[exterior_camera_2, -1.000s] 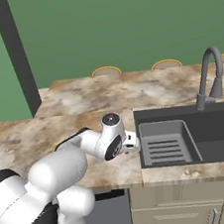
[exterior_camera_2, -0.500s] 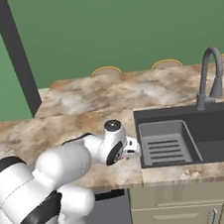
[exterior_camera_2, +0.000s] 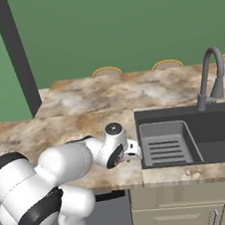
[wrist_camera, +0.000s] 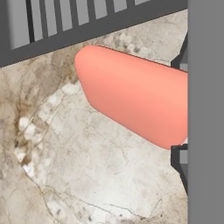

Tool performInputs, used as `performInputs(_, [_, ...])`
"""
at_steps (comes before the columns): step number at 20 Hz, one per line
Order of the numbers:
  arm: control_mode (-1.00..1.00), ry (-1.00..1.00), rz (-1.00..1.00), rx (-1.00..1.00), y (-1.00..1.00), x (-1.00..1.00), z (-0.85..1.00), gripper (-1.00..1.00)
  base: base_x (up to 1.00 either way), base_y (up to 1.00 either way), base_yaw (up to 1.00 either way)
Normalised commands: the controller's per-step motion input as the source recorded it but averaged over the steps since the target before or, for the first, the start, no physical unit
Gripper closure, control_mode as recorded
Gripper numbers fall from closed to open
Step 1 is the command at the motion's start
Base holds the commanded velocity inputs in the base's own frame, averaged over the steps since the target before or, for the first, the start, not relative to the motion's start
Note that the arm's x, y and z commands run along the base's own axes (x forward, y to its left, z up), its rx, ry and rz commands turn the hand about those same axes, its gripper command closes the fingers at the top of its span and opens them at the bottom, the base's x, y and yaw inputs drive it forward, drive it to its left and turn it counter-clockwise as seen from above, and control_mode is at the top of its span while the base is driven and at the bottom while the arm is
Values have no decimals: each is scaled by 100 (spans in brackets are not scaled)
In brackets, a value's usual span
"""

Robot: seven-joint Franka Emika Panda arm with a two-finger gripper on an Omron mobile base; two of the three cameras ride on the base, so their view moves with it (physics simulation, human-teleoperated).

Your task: Open the cabinet. Pick the bar soap and place it next to the sink. Then close the cabinet.

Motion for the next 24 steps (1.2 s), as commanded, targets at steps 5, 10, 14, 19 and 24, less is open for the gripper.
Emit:
performInputs(5, [-100, 0, 0, 0, 0, 0, 0, -100, 0, 0, 0])
performInputs(10, [-100, 0, 0, 0, 0, 0, 0, -100, 0, 0, 0])
performInputs(14, [-100, 0, 0, 0, 0, 0, 0, -100, 0, 0, 0])
performInputs(19, [-100, 0, 0, 0, 0, 0, 0, -100, 0, 0, 0])
performInputs(24, [-100, -2, 3, 0, 12, -31, 30, -100, 0, 0, 0])
